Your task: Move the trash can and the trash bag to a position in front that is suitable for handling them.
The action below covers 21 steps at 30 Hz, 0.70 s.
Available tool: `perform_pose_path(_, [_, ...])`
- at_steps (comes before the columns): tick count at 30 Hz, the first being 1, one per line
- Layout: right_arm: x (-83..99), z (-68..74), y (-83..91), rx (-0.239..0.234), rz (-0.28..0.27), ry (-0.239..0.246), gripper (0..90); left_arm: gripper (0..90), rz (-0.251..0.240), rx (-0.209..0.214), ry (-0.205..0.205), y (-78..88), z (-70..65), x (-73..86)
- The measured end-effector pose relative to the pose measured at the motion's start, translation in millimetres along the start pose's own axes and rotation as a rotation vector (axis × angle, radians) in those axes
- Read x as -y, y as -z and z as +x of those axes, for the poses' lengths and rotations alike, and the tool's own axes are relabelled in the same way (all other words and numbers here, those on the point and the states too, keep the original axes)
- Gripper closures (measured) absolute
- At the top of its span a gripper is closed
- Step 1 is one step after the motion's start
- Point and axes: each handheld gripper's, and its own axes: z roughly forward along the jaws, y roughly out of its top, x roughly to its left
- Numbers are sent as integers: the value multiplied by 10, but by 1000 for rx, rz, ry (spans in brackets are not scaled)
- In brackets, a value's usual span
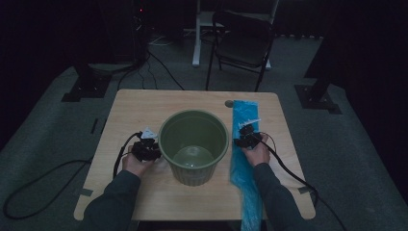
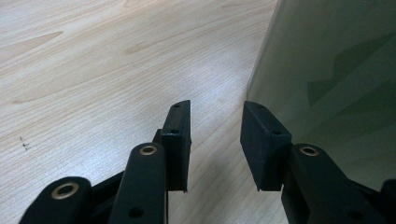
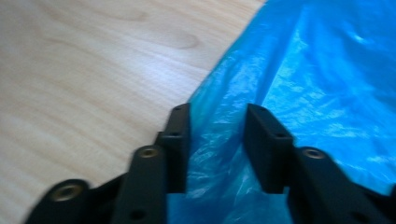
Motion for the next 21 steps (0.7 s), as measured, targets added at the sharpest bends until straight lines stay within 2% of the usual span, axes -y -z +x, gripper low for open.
perform_pose_path(2, [12, 28, 13, -42, 0, 44, 748, 634, 1, 1, -2, -4, -3, 0])
perform_pose_path(4, [25, 59, 20, -73, -3, 83, 792, 634, 3, 0, -5, -6, -4, -1])
perform_pose_path(5, [34, 78, 23, -110, -5, 102, 803, 635, 3, 0, -6, -7, -5, -1])
perform_pose_path(6, [34, 78, 23, -110, -5, 102, 803, 634, 3, 0, -6, -7, -5, -1])
perform_pose_path(8, [71, 162, 45, -180, -7, 189, 827, 635, 0, 1, -6, -6, -5, -1])
perform_pose_path(9, [86, 185, 54, -207, -5, 215, 831, 635, 0, 0, -5, -6, -3, 0])
perform_pose_path(11, [118, 225, 80, -243, 0, 262, 848, 634, 1, 0, -3, -10, 4, 2])
perform_pose_path(12, [118, 225, 80, -243, 0, 262, 848, 633, 1, 0, -3, -10, 4, 2])
perform_pose_path(13, [139, 242, 98, -274, 7, 294, 854, 633, 4, -1, -3, -16, 8, 4])
perform_pose_path(14, [163, 262, 126, -285, 18, 330, 860, 632, 5, -2, -1, -19, 9, 4])
perform_pose_path(17, [200, 283, 165, -303, 31, 361, 847, 632, 5, -4, -4, -17, 9, 4])
perform_pose_path(18, [209, 287, 174, -303, 32, 362, 807, 631, 4, -5, -4, -17, 10, 4])
perform_pose_path(19, [209, 287, 174, -303, 32, 362, 807, 631, 4, -5, -4, -17, 10, 4])
perform_pose_path(21, [229, 305, 186, -298, 28, 349, 693, 630, 5, -4, -4, -21, 12, 5])
